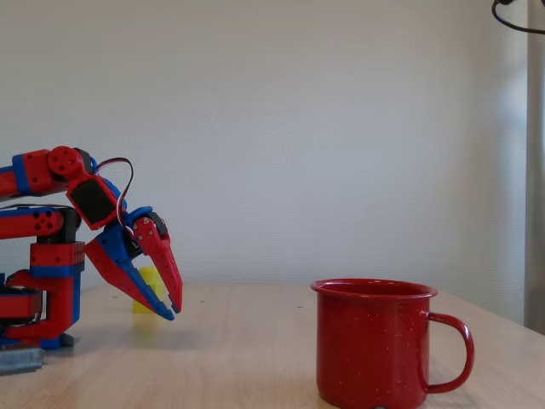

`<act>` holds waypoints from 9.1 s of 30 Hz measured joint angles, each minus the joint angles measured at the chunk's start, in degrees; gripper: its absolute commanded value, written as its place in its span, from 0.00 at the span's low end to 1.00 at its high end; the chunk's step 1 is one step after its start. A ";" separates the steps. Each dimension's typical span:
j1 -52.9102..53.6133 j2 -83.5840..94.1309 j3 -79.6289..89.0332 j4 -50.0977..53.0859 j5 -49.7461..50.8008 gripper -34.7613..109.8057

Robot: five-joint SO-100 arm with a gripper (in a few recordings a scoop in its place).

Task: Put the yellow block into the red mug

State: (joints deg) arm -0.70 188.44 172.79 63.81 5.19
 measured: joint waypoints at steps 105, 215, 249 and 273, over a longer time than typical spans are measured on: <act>-78.13 -99.76 -92.20 22.41 67.76 0.31; -67.59 -117.95 -84.99 7.21 71.37 0.24; -26.02 -82.53 -73.39 9.84 14.94 0.24; 11.34 -82.35 -84.90 23.64 -4.48 0.24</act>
State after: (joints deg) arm 10.63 106.08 87.89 87.45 0.70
